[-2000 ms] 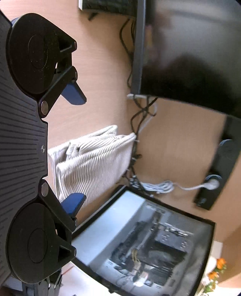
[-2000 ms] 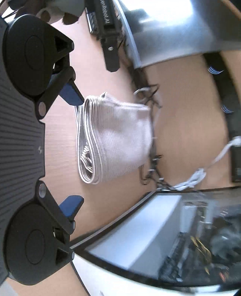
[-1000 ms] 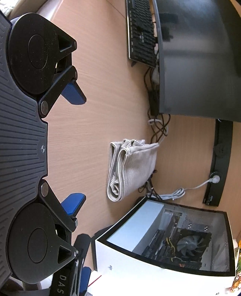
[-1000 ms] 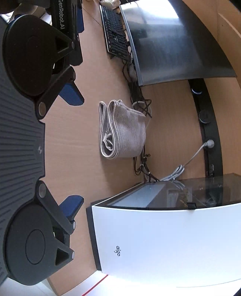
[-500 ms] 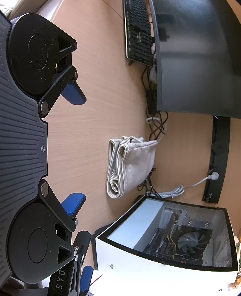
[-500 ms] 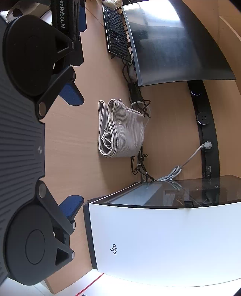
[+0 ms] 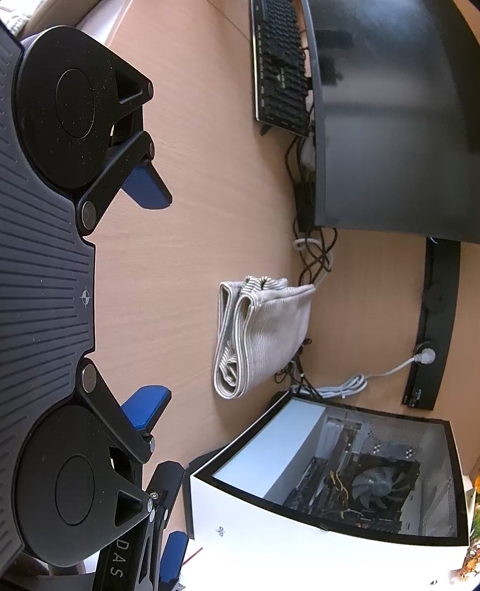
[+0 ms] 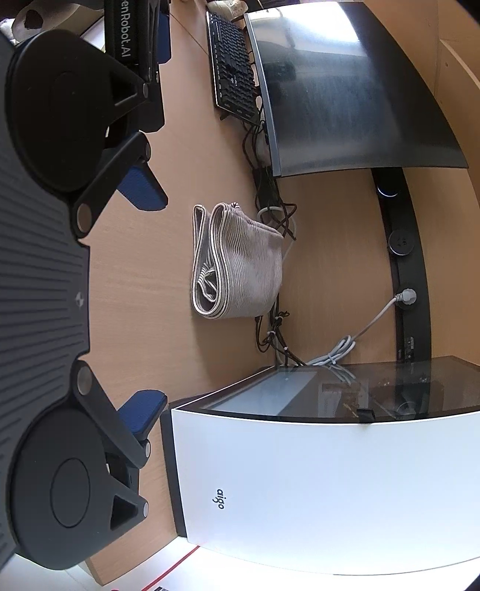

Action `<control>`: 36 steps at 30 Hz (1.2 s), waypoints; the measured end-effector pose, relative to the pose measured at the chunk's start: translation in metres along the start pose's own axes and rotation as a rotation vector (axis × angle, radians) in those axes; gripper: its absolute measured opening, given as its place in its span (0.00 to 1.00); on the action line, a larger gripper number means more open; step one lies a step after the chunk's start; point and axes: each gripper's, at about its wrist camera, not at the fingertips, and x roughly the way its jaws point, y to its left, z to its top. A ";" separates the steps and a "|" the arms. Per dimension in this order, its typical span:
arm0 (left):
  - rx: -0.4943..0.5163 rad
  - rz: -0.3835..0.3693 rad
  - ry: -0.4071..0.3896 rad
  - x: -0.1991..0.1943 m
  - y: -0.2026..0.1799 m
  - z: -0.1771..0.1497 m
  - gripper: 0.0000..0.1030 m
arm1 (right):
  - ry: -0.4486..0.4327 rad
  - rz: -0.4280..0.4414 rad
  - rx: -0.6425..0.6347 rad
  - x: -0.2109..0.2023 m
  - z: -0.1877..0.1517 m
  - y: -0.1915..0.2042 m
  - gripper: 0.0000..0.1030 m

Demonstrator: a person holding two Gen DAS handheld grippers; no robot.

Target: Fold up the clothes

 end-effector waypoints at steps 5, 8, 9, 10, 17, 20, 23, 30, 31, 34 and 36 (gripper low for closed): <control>-0.006 -0.002 0.000 -0.002 0.002 0.001 1.00 | -0.001 0.006 -0.003 0.001 0.001 0.002 1.00; -0.008 -0.006 -0.002 -0.002 0.002 0.001 1.00 | 0.002 0.008 -0.008 0.002 0.002 0.003 1.00; -0.008 -0.007 -0.002 -0.002 0.002 0.001 1.00 | 0.005 0.008 -0.008 0.002 0.002 0.003 1.00; -0.008 -0.009 -0.002 -0.001 0.002 0.001 1.00 | 0.007 0.008 -0.009 0.003 0.002 0.003 1.00; -0.006 -0.011 -0.002 0.001 0.001 0.002 1.00 | 0.010 0.002 -0.010 0.003 0.002 -0.001 1.00; -0.009 -0.003 0.005 0.003 0.000 0.001 1.00 | 0.017 0.004 -0.010 0.004 0.001 -0.002 1.00; -0.011 0.010 0.009 0.004 0.000 0.001 1.00 | 0.020 0.014 -0.005 0.005 0.000 -0.003 1.00; -0.017 0.026 0.015 0.003 0.001 0.000 1.00 | 0.021 0.031 -0.005 0.005 0.000 -0.002 1.00; -0.017 0.026 0.015 0.002 0.001 0.000 1.00 | 0.021 0.033 -0.005 0.005 -0.001 -0.002 1.00; -0.020 0.027 0.015 0.001 0.003 -0.001 1.00 | 0.022 0.035 -0.008 0.004 -0.001 -0.001 1.00; -0.020 0.026 0.014 0.000 0.003 -0.001 1.00 | 0.021 0.033 -0.009 0.004 -0.001 -0.001 1.00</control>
